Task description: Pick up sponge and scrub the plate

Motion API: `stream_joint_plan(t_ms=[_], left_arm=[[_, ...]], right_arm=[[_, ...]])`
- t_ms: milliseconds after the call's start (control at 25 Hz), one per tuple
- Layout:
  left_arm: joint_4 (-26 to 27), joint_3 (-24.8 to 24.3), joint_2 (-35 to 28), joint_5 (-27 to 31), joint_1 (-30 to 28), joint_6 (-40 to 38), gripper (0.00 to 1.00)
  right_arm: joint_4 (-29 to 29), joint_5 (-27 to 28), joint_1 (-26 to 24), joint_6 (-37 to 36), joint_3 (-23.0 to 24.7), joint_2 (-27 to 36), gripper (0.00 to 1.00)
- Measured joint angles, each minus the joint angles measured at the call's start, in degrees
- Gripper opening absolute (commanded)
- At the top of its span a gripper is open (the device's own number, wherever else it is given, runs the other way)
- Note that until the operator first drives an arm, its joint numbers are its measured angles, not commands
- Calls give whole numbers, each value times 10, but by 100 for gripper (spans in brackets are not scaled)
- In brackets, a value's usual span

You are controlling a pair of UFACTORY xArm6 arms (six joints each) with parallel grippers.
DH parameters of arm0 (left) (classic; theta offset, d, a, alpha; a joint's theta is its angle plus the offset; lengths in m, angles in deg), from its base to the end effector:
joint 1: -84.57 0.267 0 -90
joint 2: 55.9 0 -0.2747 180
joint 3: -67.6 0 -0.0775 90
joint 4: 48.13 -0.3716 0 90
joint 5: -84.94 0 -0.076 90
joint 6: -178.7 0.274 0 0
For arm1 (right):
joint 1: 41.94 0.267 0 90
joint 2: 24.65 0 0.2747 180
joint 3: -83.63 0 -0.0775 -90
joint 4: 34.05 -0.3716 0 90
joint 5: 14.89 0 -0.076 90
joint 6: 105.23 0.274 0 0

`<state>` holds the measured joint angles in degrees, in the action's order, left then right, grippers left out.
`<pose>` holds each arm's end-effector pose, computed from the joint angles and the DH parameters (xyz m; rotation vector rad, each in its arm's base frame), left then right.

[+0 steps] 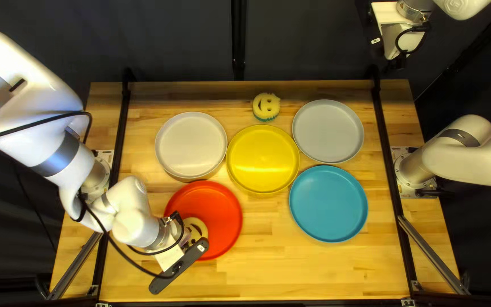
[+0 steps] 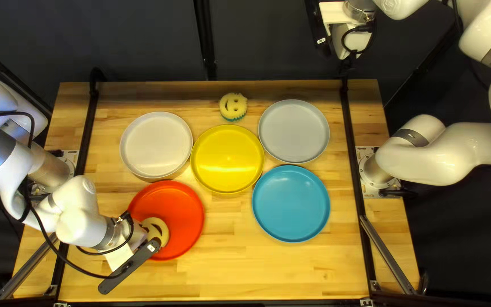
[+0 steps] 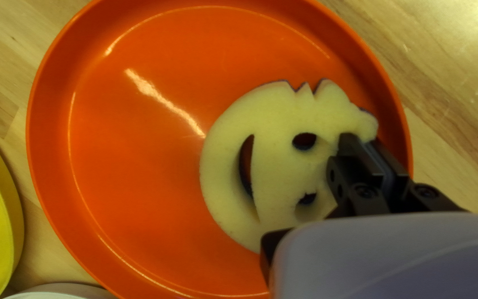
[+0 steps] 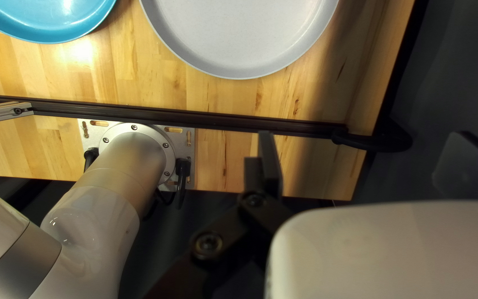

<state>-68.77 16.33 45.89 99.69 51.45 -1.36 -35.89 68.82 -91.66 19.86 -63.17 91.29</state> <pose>0.3557 -0.2336 -0.0121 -2.7423 1.3518 -0.3645 0.2196 -0.2460 0.2688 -3.1057 -0.1349 -0.0231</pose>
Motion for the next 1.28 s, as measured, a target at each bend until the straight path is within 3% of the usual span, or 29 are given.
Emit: stream_joint_plan(t_ms=[280, 520, 920, 1280], left_arm=[[13, 52, 44, -16, 69, 96, 0], [24, 58, 49, -27, 98, 141, 0], [-5, -13, -6, -21, 47, 47, 0], [0, -50, -56, 10, 0, -16, 0]], right_arm=[[0, 0, 0, 0, 0, 0, 100], [0, 0, 0, 0, 0, 0, 100], [0, 0, 0, 0, 0, 0, 100], [0, 0, 0, 0, 0, 0, 100]])
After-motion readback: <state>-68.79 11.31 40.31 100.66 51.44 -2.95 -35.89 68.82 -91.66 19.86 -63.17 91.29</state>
